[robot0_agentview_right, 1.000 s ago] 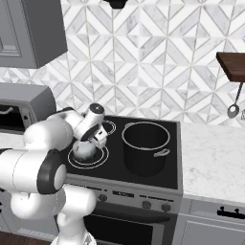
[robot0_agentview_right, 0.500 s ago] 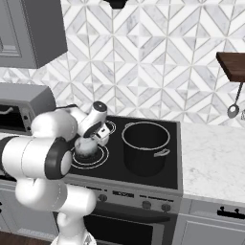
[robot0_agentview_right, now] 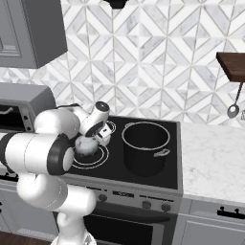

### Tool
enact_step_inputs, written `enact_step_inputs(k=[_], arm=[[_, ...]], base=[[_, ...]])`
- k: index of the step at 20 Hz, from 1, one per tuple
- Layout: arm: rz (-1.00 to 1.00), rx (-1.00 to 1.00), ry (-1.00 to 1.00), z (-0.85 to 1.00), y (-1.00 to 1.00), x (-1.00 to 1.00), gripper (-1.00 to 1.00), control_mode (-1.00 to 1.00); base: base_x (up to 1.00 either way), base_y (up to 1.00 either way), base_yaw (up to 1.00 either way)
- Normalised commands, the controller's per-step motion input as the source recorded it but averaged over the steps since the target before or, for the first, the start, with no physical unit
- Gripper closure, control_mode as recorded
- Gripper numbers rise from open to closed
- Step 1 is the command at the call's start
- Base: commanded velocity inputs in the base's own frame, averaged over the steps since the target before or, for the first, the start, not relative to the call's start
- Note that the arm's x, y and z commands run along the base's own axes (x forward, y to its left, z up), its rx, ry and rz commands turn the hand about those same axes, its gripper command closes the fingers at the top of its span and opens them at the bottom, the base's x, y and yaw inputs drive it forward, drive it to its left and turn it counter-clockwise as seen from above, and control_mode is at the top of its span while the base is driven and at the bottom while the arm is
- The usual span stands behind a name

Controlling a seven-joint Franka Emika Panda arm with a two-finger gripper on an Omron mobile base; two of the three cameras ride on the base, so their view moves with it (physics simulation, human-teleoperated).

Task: Pick the kettle from the counter and place it on a stove burner. Then turn the burner on.

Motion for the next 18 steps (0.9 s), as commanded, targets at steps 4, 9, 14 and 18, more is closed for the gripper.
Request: enact_step_inputs(k=[4, 9, 14, 18], arm=[[0.01, 0.0, -0.05, 0.0, -0.26, 0.0, 1.0, -1.0], [0.0, 0.0, 0.0, 0.0, -0.08, -0.01, 1.0, -1.0], [0.0, -0.01, 0.0, 0.0, 0.0, 0.0, 1.0, -1.0], [0.0, -0.03, 0.02, 0.0, 0.0, 0.0, -1.0, -1.0]], base=[[0.0, 0.0, 0.0], [0.0, 0.0, 0.0], [0.0, 0.0, 0.0], [0.0, 0.0, 0.0]])
